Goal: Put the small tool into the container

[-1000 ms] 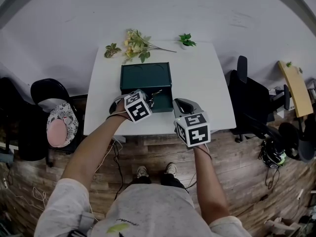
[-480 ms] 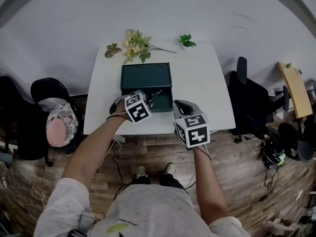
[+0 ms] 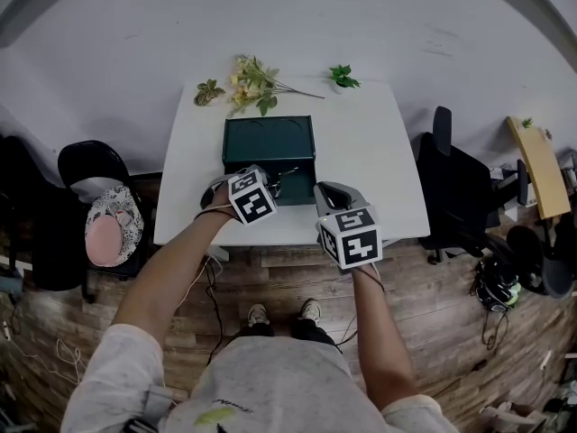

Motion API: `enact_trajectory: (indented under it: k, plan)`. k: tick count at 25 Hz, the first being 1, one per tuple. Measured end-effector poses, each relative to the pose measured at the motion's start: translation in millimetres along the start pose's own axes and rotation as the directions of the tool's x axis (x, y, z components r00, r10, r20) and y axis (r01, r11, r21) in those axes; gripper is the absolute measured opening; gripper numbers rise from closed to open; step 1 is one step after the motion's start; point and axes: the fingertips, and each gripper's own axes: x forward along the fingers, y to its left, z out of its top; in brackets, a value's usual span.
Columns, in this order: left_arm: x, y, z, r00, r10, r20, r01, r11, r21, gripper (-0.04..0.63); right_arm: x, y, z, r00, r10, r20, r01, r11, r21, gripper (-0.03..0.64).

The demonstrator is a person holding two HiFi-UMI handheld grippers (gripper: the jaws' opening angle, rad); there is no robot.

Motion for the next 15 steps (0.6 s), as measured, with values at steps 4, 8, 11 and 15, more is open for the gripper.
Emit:
enact_trajectory:
  k: [4,8,11,15]
  plan:
    - [-7,-1,-2,1.0,0.009,-0.001,-0.009,1.0,0.0,0.063,-2,1,2,1.0,0.005,0.005,-0.005,1.0,-0.008,0.005]
    - [-15,3,-2,1.0,0.025,0.007,-0.025,0.999,-0.021,0.061,0,5,8,1.0,0.02,0.01,-0.02,1.0,-0.015,0.005]
    - [-23,7,-3,0.999,0.043,0.018,-0.042,0.998,-0.042,0.06,2,10,13,0.999,0.035,0.016,-0.035,0.999,-0.026,0.005]
    - [-36,15,-6,0.997,0.073,0.033,-0.07,0.994,-0.087,0.057,5,14,21,0.998,0.054,0.032,-0.053,0.998,-0.015,0.005]
